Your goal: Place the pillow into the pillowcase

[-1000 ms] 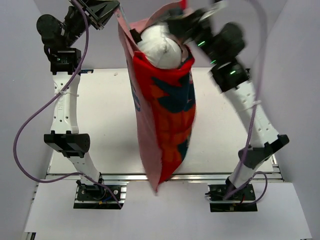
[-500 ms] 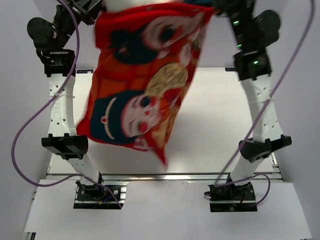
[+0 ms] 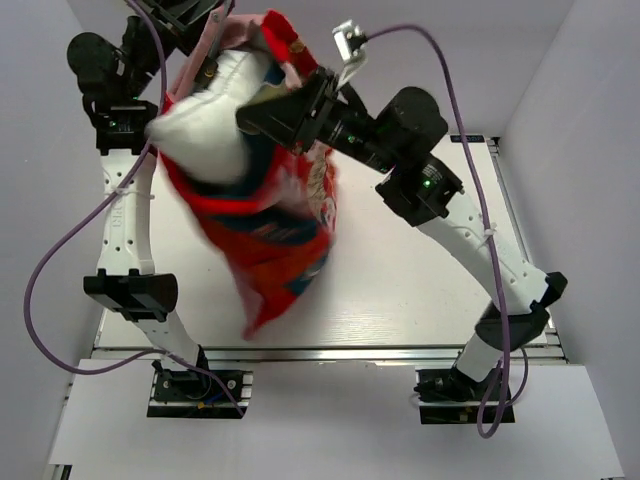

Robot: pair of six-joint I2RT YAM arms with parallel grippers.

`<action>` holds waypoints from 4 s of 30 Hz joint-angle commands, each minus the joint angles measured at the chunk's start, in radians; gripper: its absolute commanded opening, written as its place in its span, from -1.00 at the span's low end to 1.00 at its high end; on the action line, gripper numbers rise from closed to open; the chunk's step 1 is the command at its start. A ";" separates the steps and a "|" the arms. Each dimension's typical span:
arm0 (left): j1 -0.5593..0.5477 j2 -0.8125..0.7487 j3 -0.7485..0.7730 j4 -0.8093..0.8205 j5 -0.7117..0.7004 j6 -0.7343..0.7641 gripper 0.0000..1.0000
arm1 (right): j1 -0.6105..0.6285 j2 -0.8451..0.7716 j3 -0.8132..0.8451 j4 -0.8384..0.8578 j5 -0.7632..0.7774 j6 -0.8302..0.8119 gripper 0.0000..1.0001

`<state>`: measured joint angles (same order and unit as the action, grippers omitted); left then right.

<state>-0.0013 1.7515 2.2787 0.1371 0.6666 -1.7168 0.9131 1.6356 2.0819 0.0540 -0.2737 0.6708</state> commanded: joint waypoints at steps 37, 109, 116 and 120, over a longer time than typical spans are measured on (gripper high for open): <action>0.110 -0.104 -0.117 0.236 -0.323 -0.328 -1.00 | -0.611 0.027 0.270 0.373 0.561 -0.172 -1.00; 0.346 -0.626 -0.869 -0.455 -0.261 0.744 0.62 | -0.353 0.072 -0.089 -0.034 -0.174 -0.446 0.55; 0.206 -0.593 -0.924 -0.303 -0.004 0.799 0.89 | -0.471 -0.129 -0.360 -0.417 -0.277 -0.704 0.79; -0.033 -0.610 -0.949 -0.336 -0.129 0.942 0.96 | -0.572 -0.203 -0.419 -0.613 -0.271 -0.743 0.79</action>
<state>0.0959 1.1709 1.3369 -0.2062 0.5549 -0.9123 0.3950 1.4818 1.6955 -0.3607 -0.5312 0.0170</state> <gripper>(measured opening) 0.979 0.894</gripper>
